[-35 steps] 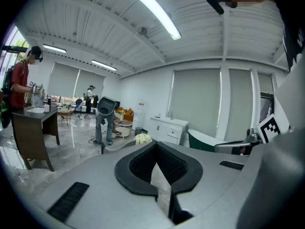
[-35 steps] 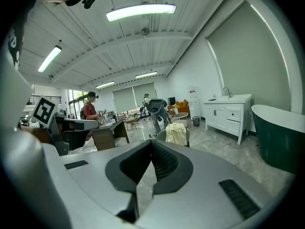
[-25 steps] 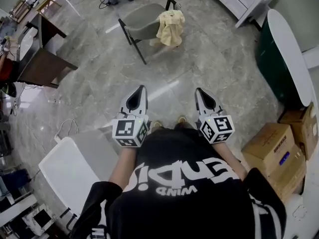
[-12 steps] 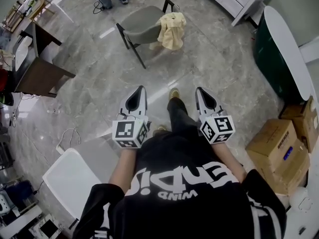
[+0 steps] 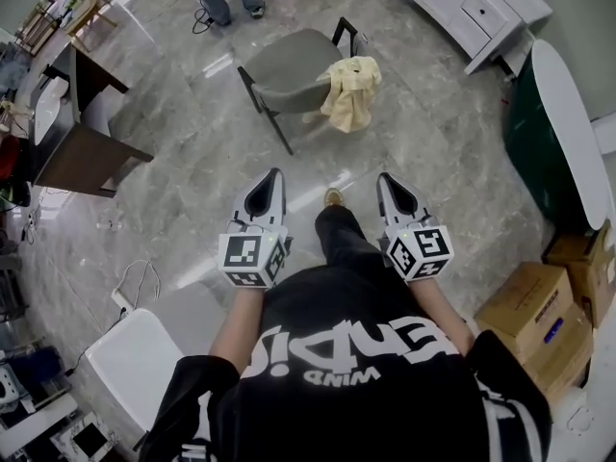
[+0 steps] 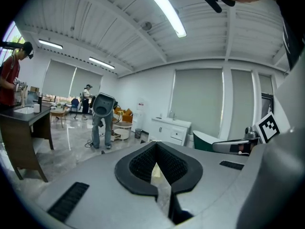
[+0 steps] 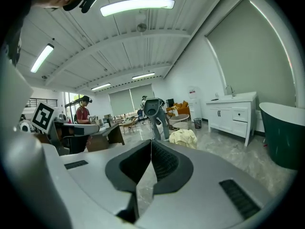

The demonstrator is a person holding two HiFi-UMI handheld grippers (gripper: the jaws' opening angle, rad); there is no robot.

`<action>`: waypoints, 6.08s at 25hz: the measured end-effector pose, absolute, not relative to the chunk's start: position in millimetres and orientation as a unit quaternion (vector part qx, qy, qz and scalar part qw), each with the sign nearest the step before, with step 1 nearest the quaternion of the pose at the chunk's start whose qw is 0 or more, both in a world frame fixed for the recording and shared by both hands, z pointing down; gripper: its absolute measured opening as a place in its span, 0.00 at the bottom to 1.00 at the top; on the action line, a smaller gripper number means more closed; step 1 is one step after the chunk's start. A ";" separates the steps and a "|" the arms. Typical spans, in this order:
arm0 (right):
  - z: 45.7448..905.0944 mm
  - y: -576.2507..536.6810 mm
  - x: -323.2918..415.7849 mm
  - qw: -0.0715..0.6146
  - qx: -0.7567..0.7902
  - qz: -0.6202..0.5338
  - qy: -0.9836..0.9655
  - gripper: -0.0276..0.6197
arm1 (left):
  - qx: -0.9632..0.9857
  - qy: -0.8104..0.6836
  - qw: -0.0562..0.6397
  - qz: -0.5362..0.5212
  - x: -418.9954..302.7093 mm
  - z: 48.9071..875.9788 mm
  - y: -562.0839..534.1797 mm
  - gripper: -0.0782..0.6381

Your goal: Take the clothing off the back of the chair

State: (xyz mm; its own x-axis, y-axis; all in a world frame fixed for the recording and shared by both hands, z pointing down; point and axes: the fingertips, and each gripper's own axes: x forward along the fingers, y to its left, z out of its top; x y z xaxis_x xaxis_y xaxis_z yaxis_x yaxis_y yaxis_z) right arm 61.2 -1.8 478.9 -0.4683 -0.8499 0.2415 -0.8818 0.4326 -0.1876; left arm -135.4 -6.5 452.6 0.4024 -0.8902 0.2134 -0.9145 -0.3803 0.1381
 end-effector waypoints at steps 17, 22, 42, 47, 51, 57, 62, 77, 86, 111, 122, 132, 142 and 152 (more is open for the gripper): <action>457.6 -211.8 57.5 0.066 0.445 0.153 -0.880 0.06 | 0.808 -0.574 0.120 0.064 -118.6 431.5 -198.1 0.13; 452.9 -230.9 44.0 0.062 0.448 0.154 -0.878 0.06 | 0.813 -0.567 0.118 0.063 -125.7 423.9 -218.1 0.13; 467.1 -247.2 16.2 0.091 0.451 0.143 -0.876 0.43 | 0.842 -0.522 0.124 0.061 -135.9 429.2 -249.3 0.13; 480.3 -252.4 20.1 0.090 0.469 0.176 -0.861 0.50 | 0.848 -0.512 0.124 0.061 -135.5 430.1 -250.1 0.13; 502.4 -262.5 29.6 0.108 0.481 0.195 -0.848 0.51 | 0.849 -0.509 0.127 0.063 -134.0 432.5 -253.2 0.13; 550.3 -285.1 33.6 0.164 0.482 0.209 -0.835 0.51 | 0.850 -0.507 0.129 0.065 -135.0 434.4 -258.3 0.13; 596.1 -308.6 40.2 0.200 0.490 0.233 -0.816 0.51 | 0.847 -0.510 0.133 0.069 -138.1 439.4 -260.8 0.13; 665.0 -343.9 45.6 0.244 0.468 0.276 -0.804 0.53 | 0.842 -0.516 0.137 0.080 -144.0 443.0 -262.5 0.13; 666.2 -344.7 40.3 0.230 0.428 0.283 -0.827 0.53 | 0.837 -0.523 0.137 0.080 -144.5 443.2 -266.7 0.13; 593.5 -345.6 31.2 0.255 0.410 0.185 -0.856 0.20 | 0.834 -0.526 0.146 0.077 -140.1 451.0 -269.5 0.13; 399.6 -357.2 26.2 0.124 0.434 0.073 -0.889 0.20 | 0.838 -0.520 0.146 0.070 -143.5 448.1 -264.0 0.13; 350.8 -334.5 27.6 0.069 0.473 0.056 -0.877 0.20 | 0.859 -0.483 0.152 0.075 -147.8 450.1 -261.8 0.13; 354.3 -279.6 60.9 0.043 0.499 0.060 -0.863 0.20 | 0.858 -0.483 0.157 0.076 -137.2 468.4 -247.4 0.13; 346.7 -149.5 112.1 0.025 0.496 0.049 -0.866 0.20 | 0.855 -0.495 0.139 0.070 -85.0 454.0 -142.7 0.13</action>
